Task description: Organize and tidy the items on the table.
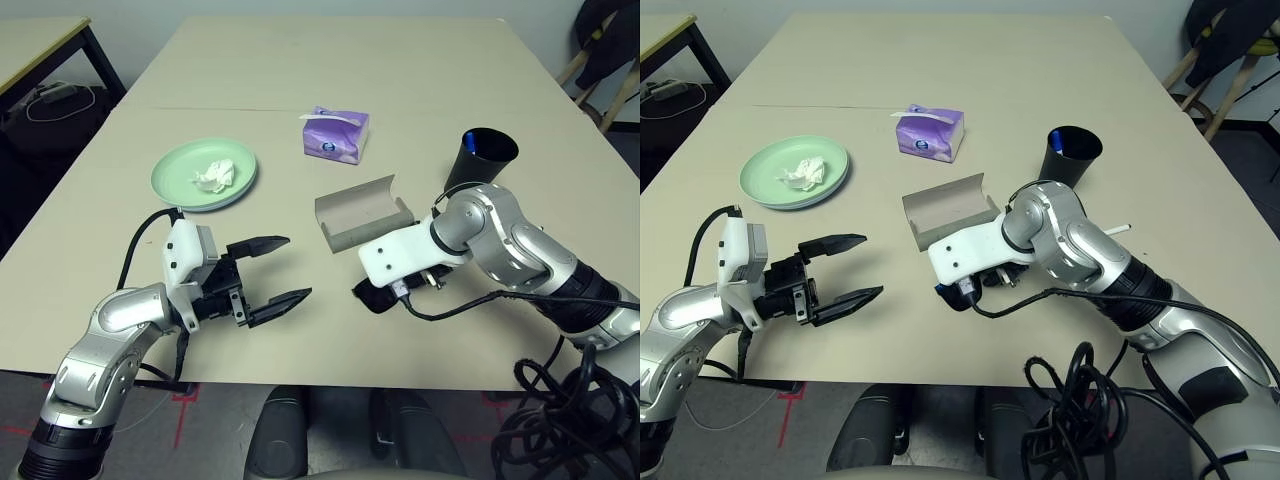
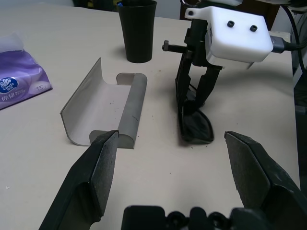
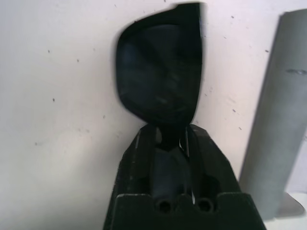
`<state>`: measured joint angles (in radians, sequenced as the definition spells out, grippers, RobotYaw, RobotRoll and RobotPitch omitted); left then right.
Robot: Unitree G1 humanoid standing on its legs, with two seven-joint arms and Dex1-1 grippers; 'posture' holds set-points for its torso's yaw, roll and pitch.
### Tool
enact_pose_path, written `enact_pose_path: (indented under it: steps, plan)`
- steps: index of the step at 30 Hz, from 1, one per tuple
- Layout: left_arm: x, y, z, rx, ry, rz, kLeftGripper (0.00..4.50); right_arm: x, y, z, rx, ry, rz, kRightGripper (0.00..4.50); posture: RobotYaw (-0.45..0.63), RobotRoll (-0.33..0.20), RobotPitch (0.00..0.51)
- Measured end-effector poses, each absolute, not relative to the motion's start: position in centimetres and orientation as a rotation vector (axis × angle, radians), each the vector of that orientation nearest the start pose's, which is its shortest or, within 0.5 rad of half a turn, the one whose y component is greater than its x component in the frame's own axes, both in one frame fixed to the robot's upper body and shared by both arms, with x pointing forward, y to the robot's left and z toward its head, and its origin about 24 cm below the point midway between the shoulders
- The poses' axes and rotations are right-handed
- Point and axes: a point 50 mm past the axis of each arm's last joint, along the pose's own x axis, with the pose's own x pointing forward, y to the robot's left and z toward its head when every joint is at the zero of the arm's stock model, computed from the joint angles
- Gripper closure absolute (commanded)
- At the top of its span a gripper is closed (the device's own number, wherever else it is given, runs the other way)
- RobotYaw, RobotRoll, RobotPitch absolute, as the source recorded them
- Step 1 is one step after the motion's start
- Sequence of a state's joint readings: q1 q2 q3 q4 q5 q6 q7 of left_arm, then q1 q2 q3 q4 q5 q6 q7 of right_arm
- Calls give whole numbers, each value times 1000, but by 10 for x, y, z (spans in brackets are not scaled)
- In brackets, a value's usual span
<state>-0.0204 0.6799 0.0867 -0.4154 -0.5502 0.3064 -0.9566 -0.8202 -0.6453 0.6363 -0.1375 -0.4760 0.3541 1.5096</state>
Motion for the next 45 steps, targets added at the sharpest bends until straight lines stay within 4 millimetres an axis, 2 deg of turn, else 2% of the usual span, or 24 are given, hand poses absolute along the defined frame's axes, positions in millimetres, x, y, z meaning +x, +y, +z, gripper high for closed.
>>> enact_pose_path:
  steps: [2,20,31,45]
  plan:
    - [220,191,144,209,-14,-1101,0,290,-99,166,-1495,494,1419,3891,207,0,139]
    - [220,189,144,206,-17,-1108,0,291,-99,173,-1465,514,1447,3987,197,0,137]
    - [220,186,142,197,-17,-1117,0,295,-101,186,-1433,506,1466,4466,197,0,139]
    - [220,185,142,194,-17,-1119,0,308,-101,219,-1416,446,1417,4466,197,0,139]
